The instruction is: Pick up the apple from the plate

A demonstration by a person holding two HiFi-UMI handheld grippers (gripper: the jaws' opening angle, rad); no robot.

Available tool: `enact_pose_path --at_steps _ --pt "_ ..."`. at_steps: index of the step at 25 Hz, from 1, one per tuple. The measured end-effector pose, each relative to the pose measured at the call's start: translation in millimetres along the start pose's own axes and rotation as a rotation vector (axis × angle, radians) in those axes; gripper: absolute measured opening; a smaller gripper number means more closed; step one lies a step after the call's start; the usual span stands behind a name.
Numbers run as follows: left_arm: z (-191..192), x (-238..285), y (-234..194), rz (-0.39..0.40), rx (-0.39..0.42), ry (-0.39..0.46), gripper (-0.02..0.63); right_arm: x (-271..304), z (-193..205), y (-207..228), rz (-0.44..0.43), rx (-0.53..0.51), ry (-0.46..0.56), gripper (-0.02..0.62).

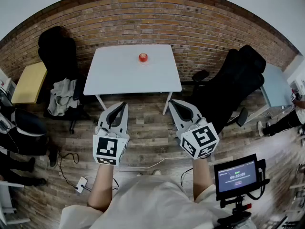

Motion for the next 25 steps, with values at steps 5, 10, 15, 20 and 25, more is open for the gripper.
enact_pose_path --at_steps 5,10,15,20,25 --pt "-2 3 3 0.012 -0.006 0.016 0.006 0 3 1 -0.007 0.023 0.014 0.002" --pt "-1 10 6 0.008 -0.004 0.012 0.006 -1 4 10 -0.016 0.038 0.027 0.003" --pt "-11 32 27 0.01 0.0 0.001 0.006 -10 2 40 -0.034 0.043 0.018 0.003" --pt "-7 36 38 0.002 -0.004 0.0 0.006 -13 8 45 -0.064 0.038 -0.003 0.003" --pt "0 32 48 -0.003 -0.011 -0.005 0.006 -18 17 48 -0.07 0.059 -0.011 0.003"
Point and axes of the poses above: the fingertips, and each gripper's own axes: x forward along the fingers, y to its right, z out of its underside, the point moved 9 cm from there along -x, backward along the fingers, and after that the axes turned 12 degrees about -z, right-handed, at the moved point
